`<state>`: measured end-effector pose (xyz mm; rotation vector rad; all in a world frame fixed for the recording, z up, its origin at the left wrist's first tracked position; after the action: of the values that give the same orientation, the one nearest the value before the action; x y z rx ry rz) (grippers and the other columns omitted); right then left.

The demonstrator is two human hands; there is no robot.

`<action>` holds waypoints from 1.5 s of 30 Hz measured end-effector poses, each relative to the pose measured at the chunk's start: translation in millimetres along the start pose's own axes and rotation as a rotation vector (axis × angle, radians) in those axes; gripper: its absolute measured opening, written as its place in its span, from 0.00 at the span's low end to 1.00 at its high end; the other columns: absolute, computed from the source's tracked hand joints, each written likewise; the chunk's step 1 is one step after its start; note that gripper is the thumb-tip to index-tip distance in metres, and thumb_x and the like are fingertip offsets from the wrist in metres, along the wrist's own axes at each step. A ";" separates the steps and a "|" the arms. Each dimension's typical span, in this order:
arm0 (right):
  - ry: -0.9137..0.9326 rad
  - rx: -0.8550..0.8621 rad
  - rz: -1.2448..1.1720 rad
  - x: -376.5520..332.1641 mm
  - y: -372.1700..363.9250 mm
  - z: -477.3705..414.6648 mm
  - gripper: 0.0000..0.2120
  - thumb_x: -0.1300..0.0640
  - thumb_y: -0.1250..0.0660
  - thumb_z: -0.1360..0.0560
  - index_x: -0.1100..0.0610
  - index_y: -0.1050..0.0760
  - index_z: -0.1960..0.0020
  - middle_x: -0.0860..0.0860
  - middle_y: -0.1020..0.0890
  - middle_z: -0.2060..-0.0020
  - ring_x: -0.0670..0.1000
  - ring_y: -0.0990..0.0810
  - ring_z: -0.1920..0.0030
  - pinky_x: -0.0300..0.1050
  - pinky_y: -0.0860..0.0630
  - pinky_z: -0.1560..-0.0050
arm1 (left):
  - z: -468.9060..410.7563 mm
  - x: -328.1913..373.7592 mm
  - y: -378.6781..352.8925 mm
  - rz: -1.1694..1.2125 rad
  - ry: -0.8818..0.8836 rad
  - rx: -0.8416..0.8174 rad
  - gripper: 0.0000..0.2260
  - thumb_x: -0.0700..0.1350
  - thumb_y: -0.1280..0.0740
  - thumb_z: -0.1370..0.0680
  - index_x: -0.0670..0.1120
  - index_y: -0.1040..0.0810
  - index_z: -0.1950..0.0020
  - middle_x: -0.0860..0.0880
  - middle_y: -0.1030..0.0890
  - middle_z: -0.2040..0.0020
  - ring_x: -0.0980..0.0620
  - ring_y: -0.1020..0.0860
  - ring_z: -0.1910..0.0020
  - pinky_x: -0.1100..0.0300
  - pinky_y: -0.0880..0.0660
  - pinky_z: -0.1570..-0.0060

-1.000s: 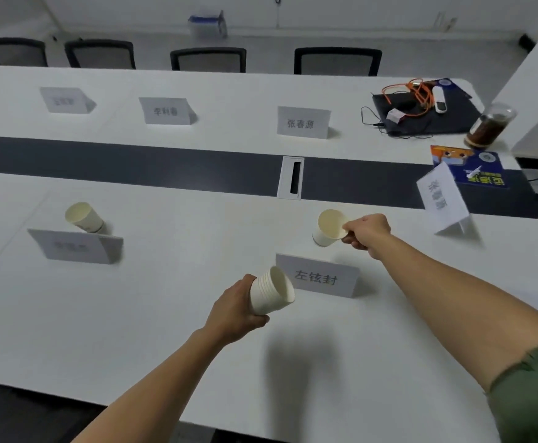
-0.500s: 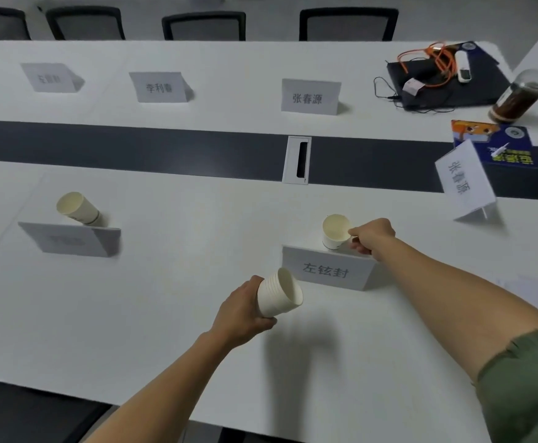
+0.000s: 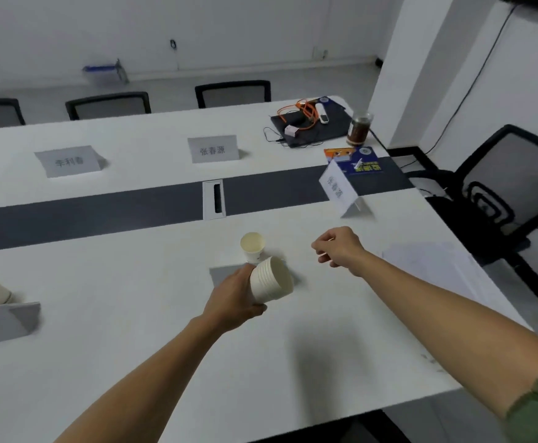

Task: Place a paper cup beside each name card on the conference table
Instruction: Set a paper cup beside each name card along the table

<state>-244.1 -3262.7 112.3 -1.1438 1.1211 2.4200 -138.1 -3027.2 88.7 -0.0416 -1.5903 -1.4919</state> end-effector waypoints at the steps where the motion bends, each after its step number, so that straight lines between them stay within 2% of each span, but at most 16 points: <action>1: 0.002 0.005 -0.003 7.6 10.5 6.9 0.06 0.57 0.29 0.24 0.60 0.21 0.51 0.54 0.16 0.57 0.51 0.15 0.60 0.44 0.20 0.61 | -1.0 10.1 -5.4 -0.005 -0.021 -0.005 0.31 0.47 0.21 0.35 0.54 0.31 0.36 0.54 0.22 0.43 0.50 0.24 0.46 0.51 0.22 0.47; 6: 0.026 -0.007 -0.031 49.1 66.3 37.0 0.07 0.57 0.30 0.23 0.60 0.20 0.49 0.55 0.16 0.55 0.52 0.15 0.58 0.44 0.20 0.60 | 1.9 72.1 -39.2 -0.057 -0.115 -0.016 0.29 0.48 0.20 0.35 0.53 0.30 0.39 0.54 0.22 0.45 0.52 0.24 0.47 0.56 0.24 0.49; 9: 0.045 -0.015 -0.072 75.2 105.0 51.2 0.07 0.58 0.30 0.23 0.61 0.20 0.49 0.56 0.16 0.55 0.52 0.15 0.58 0.43 0.21 0.61 | 2.2 113.3 -61.7 -0.109 -0.148 -0.027 0.28 0.49 0.20 0.35 0.53 0.31 0.41 0.53 0.22 0.46 0.51 0.24 0.49 0.55 0.22 0.50; 13: 0.086 -0.058 -0.114 118.3 169.5 69.5 0.07 0.57 0.30 0.24 0.61 0.19 0.52 0.57 0.15 0.55 0.51 0.16 0.61 0.42 0.23 0.64 | -0.3 179.7 -104.8 -0.144 -0.166 -0.024 0.29 0.49 0.21 0.34 0.53 0.31 0.39 0.53 0.22 0.46 0.51 0.24 0.49 0.56 0.23 0.51; 18: 0.157 -0.127 -0.078 170.3 251.2 87.8 0.04 0.59 0.31 0.23 0.59 0.19 0.53 0.56 0.14 0.54 0.51 0.15 0.59 0.43 0.24 0.62 | -8.3 263.8 -172.3 -0.160 -0.214 -0.044 0.29 0.49 0.21 0.34 0.54 0.31 0.39 0.53 0.21 0.46 0.51 0.24 0.50 0.60 0.26 0.56; 21: 0.152 -0.107 -0.040 206.5 303.8 94.9 0.06 0.59 0.30 0.23 0.61 0.18 0.50 0.55 0.14 0.55 0.49 0.15 0.60 0.44 0.23 0.60 | -13.7 317.1 -213.8 -0.135 -0.236 -0.074 0.29 0.50 0.21 0.34 0.54 0.31 0.39 0.54 0.22 0.46 0.51 0.23 0.50 0.59 0.23 0.55; 25: 0.136 -0.093 -0.019 239.5 351.9 87.9 0.04 0.61 0.29 0.25 0.62 0.17 0.52 0.53 0.14 0.60 0.47 0.16 0.63 0.41 0.24 0.64 | -29.3 365.1 -246.5 -0.136 -0.281 -0.106 0.29 0.50 0.21 0.34 0.55 0.32 0.39 0.53 0.22 0.46 0.50 0.23 0.50 0.55 0.20 0.53; 29: 0.130 -0.070 -0.041 254.1 379.0 62.2 0.02 0.62 0.29 0.25 0.58 0.18 0.56 0.51 0.16 0.64 0.45 0.17 0.66 0.38 0.23 0.67 | -58.4 389.7 -267.8 -0.144 -0.299 -0.126 0.28 0.51 0.21 0.35 0.55 0.31 0.40 0.53 0.22 0.46 0.51 0.23 0.50 0.56 0.21 0.53; 34: 0.130 -0.070 -0.063 259.0 406.0 7.2 0.01 0.64 0.28 0.26 0.61 0.18 0.55 0.58 0.15 0.60 0.50 0.16 0.62 0.50 0.18 0.56 | -116.9 407.2 -285.3 -0.145 -0.304 -0.121 0.29 0.51 0.21 0.35 0.54 0.31 0.39 0.54 0.21 0.46 0.51 0.23 0.50 0.57 0.23 0.55; 40: 0.134 -0.092 0.003 233.2 443.1 -65.1 0.04 0.64 0.30 0.25 0.57 0.20 0.58 0.54 0.16 0.61 0.48 0.17 0.63 0.39 0.21 0.65 | -189.8 430.7 -287.1 -0.087 -0.266 -0.098 0.28 0.50 0.21 0.34 0.54 0.31 0.39 0.53 0.21 0.45 0.50 0.23 0.49 0.52 0.19 0.52; 45: 0.182 -0.162 0.042 208.8 454.5 -116.6 0.02 0.64 0.30 0.24 0.59 0.20 0.55 0.58 0.15 0.58 0.52 0.17 0.61 0.37 0.25 0.70 | -230.0 433.5 -279.9 -0.080 -0.179 -0.050 0.29 0.51 0.21 0.35 0.55 0.31 0.40 0.54 0.22 0.46 0.49 0.22 0.49 0.51 0.19 0.52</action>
<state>-544.5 -3676.8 157.3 -1.4299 1.0237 2.5191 -416.6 -3518.5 103.9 -0.1451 -1.7134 -1.6278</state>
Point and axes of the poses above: each hand's wrist, its own z-axis away from the middle knuckle, its own y-axis out of the back of the hand, x = y × z, the point moved 1 cm from there along -z, towards the middle knuckle
